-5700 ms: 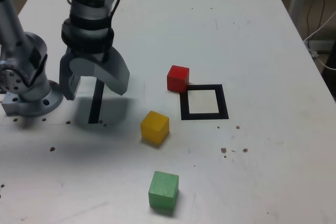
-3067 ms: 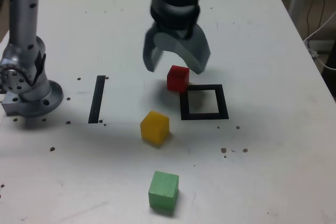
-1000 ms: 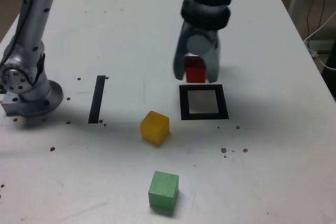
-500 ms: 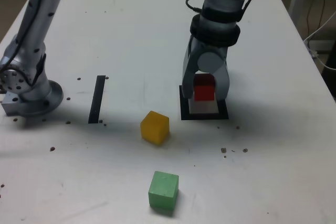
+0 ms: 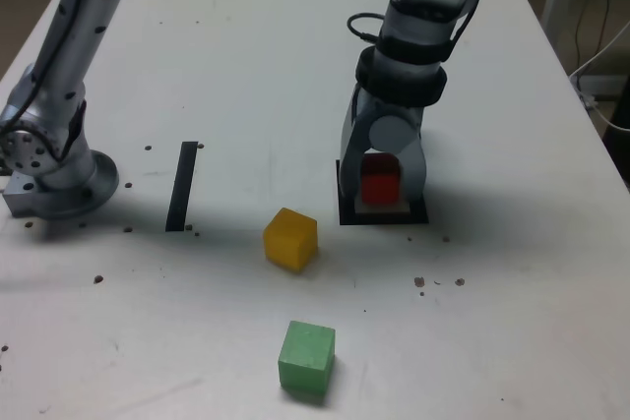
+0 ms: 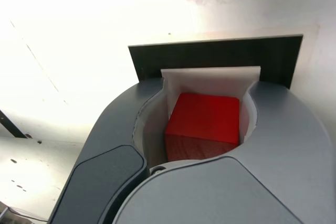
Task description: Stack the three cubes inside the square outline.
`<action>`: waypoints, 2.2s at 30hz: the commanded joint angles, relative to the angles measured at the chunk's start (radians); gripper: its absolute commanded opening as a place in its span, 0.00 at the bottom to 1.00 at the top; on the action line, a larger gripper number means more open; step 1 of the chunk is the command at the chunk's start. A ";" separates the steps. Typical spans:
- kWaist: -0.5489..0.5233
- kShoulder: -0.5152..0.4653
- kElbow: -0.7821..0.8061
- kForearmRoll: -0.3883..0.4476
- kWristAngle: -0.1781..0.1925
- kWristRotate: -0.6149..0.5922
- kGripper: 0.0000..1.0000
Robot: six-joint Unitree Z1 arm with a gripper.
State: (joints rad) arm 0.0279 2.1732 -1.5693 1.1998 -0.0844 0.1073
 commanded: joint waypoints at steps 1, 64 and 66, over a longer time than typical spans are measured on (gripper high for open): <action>0.005 0.003 0.006 -0.003 0.000 -0.001 0.25; -0.345 -0.329 0.366 -0.055 0.114 -0.023 0.97; -0.358 -0.316 0.366 -0.064 0.111 -0.021 0.96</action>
State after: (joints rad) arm -0.3258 1.8465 -1.2031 1.1415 0.0292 0.0840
